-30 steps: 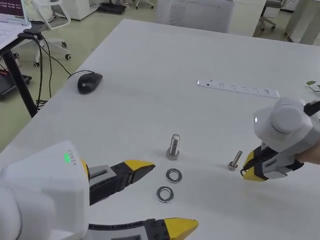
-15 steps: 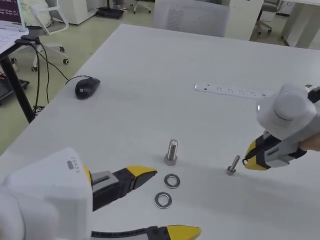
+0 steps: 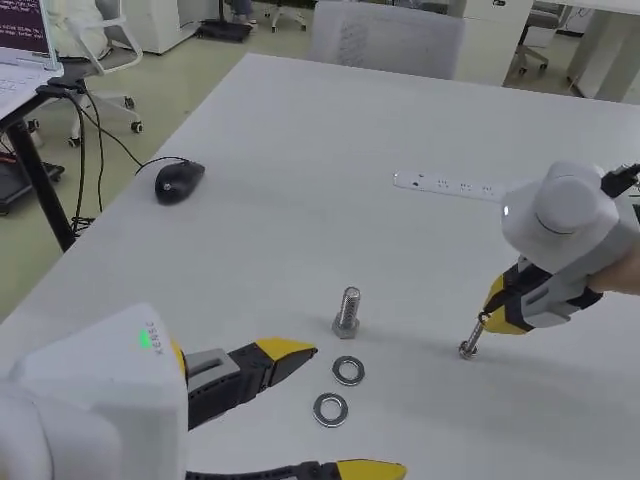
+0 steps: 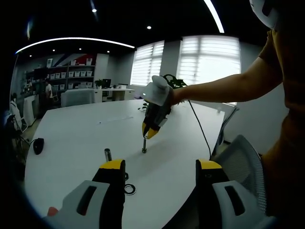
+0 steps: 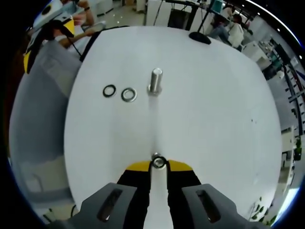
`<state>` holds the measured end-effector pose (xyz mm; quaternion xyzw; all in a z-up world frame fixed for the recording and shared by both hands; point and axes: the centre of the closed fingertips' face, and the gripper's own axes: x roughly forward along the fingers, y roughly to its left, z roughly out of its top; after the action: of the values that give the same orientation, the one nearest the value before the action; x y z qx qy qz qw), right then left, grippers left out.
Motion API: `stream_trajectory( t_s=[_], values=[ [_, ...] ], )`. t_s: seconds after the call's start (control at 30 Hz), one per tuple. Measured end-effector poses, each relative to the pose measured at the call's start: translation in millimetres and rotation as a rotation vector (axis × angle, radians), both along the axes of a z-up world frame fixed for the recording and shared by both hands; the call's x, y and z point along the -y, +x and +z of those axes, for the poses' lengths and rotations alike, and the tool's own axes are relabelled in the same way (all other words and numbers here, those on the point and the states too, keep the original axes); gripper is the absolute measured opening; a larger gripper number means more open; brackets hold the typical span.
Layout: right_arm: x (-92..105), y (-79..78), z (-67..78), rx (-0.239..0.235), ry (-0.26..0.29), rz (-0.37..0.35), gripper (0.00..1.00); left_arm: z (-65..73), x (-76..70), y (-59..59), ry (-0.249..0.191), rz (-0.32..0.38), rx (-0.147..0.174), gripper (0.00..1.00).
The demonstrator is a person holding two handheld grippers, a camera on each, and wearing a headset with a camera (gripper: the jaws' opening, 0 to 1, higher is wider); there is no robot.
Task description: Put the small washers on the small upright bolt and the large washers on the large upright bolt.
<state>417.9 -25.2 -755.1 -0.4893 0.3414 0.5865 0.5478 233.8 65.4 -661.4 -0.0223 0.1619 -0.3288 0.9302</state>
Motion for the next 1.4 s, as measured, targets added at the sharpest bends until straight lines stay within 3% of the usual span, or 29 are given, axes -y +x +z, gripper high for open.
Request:
stream_trajectory(
  t_s=[0.77,1.4],
  values=[
    [1.6,6.8,-16.5,-0.011,-0.044,0.015,0.12,-4.0,-4.1,3.9,-0.004,0.016,-0.008,0.59],
    [3.0,2.9,-45.6,-0.036,-0.067,0.021,0.13,-8.8,-7.0,5.5,-0.007,0.027,-0.024,0.59]
  ],
)
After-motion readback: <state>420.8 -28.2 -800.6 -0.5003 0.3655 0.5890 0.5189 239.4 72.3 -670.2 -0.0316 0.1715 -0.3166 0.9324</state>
